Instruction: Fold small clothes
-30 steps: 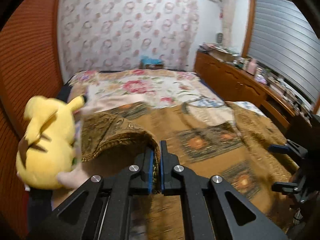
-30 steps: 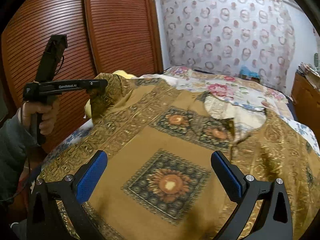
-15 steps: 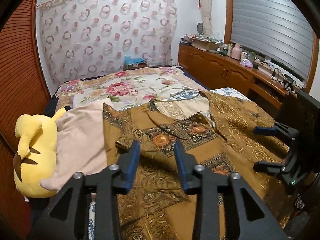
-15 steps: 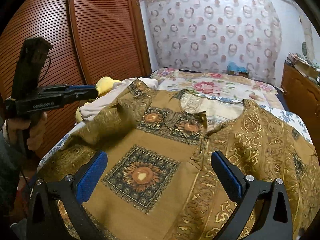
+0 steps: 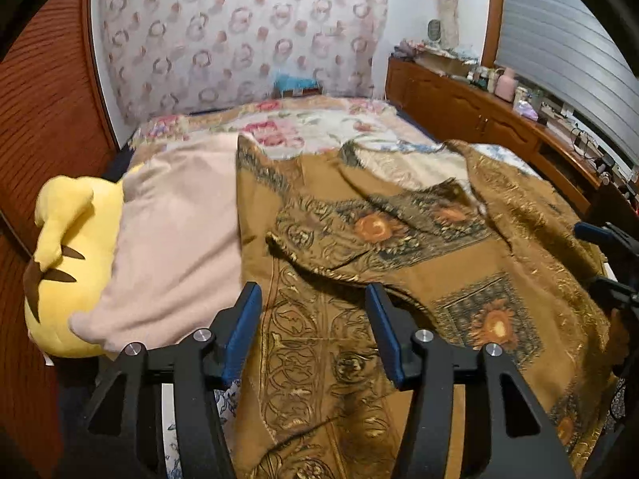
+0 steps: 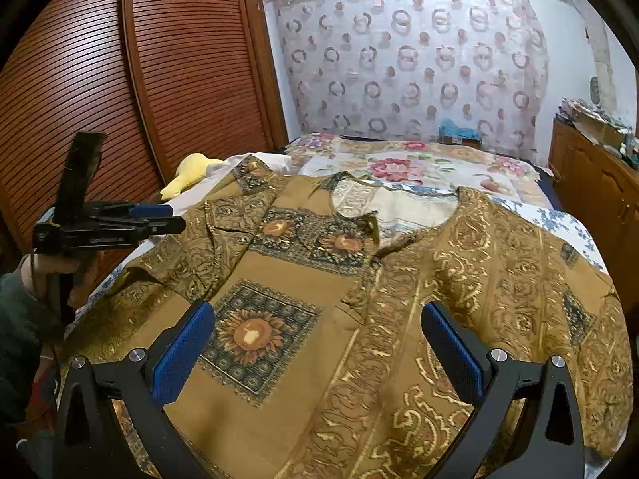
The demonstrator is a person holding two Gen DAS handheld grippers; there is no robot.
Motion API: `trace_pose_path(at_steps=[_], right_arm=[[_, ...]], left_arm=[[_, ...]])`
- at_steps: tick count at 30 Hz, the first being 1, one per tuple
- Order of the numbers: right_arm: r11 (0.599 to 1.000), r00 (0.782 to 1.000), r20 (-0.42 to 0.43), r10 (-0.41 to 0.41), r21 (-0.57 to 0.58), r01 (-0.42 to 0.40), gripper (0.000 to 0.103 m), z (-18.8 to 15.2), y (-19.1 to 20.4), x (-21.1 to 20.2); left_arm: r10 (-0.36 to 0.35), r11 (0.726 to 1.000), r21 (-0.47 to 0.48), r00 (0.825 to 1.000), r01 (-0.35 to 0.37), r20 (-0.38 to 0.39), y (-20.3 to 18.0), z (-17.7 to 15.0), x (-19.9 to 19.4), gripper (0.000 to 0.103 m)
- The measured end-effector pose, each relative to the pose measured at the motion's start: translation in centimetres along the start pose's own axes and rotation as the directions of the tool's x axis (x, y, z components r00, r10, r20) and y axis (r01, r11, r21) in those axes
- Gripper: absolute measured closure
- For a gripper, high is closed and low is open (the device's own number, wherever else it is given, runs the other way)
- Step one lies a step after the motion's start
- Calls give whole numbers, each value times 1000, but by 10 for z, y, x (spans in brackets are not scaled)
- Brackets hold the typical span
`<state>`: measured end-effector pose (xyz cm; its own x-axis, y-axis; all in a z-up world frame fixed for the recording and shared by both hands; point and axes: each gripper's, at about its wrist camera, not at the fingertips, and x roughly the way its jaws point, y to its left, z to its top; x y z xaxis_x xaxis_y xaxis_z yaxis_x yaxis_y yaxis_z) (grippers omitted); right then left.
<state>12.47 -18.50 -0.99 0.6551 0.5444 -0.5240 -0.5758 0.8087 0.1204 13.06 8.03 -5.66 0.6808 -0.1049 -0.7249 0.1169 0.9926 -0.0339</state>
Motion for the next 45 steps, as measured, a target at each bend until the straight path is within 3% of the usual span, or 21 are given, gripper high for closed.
trace_pose_path(at_steps=[6,10,13,14,16,19,28,38,44,45], right_arm=[[1000,1000,-4,-15,18,15,0,-3,-6,-2],[1000,1000,-6,-15,27,15,0,-6,-8,-3],[1000,1000,-9,-11,29,11,0,-7,-12,-3],[999,1000,-11,-11,30,11,0,-8,-12,-3],[999,1000,-11,-9,36,10,0,-9,-14,-4],[999,1000,-9,-10,42,10,0,-10,-19,-6],[998,1000,-8,-18,58,18,0,-13,-25,-13],[997,1000,-11,-26,67,27,0,-13,-31,-16],[996,999,-8,-34,80,35,0,-15,-38,-22],[996,999,-7,-37,83,38,0,-15,-41,-24]], left_arm=[[-6,999,-36,1000,6,-5,13,17,20,48],[4,999,-38,1000,-5,-25,14,31,35,65],[29,999,-31,997,-32,-66,15,34,47,72],[27,999,-35,997,-29,-69,15,35,49,74],[8,999,-38,998,-11,-66,14,36,50,90],[6,1000,-26,999,-8,-54,11,38,46,96],[-7,999,37,999,8,-47,-20,54,42,98],[-105,993,64,994,104,11,-59,88,33,98],[-132,988,80,991,129,30,-70,86,24,73],[-128,988,86,991,125,31,-71,83,22,63]])
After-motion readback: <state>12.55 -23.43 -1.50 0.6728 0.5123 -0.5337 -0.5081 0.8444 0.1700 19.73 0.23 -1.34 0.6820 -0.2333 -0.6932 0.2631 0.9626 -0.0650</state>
